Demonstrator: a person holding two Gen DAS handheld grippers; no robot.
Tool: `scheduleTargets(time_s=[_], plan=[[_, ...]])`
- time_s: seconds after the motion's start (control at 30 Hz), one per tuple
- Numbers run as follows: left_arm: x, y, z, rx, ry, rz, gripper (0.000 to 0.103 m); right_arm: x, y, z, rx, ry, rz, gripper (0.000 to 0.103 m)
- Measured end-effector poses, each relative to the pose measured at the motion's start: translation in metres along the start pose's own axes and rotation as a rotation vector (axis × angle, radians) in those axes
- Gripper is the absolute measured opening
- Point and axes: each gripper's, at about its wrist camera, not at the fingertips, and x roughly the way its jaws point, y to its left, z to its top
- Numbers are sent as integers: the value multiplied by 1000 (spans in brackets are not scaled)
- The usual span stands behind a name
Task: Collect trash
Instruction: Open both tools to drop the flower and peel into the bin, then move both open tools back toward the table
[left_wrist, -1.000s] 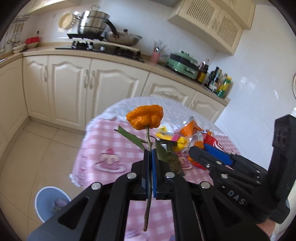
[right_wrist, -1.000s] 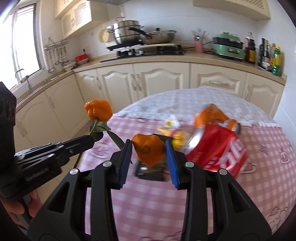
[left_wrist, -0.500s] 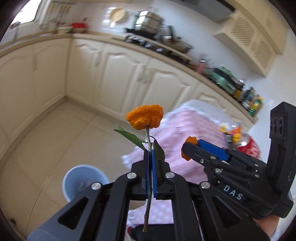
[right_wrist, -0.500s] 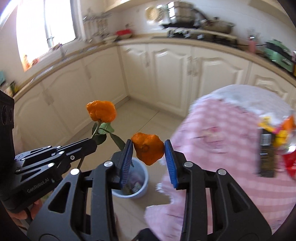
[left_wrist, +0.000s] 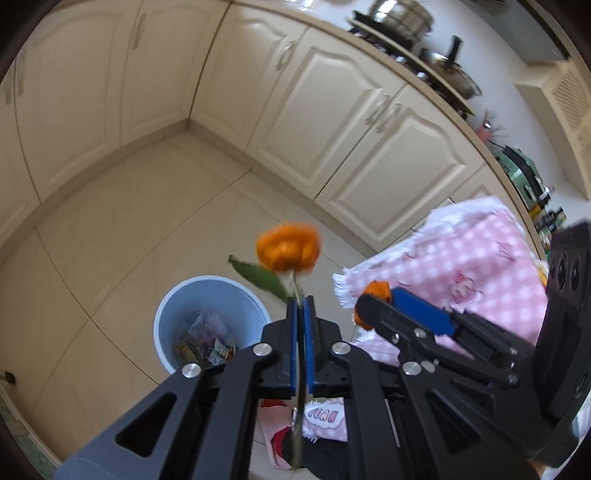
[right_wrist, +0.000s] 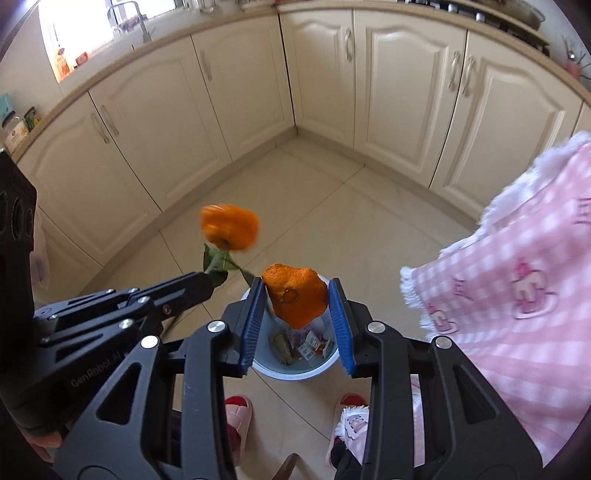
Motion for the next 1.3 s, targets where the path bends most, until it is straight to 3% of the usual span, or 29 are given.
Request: scheduleTargets(time_s=[0.17, 0.43, 0.7, 0.93, 1.03, 1.3], plan=[[24, 21, 2, -64, 12, 4, 34, 28, -6, -1, 12, 46, -9, 35], [50, 47, -8, -115, 47, 50, 35, 57, -9, -10, 17, 97, -14, 35], [52, 64, -10, -131, 49, 86, 35, 65, -1, -2, 16, 86, -13, 35], [49, 68, -10, -136, 39, 91, 35, 61, 5, 7, 12, 46, -14, 37], [47, 67, -10, -141, 34, 87, 36, 57, 6, 10, 10, 27, -28, 47], [25, 54, -9, -127, 4, 65, 37, 24, 0, 11, -3, -20, -46, 47]])
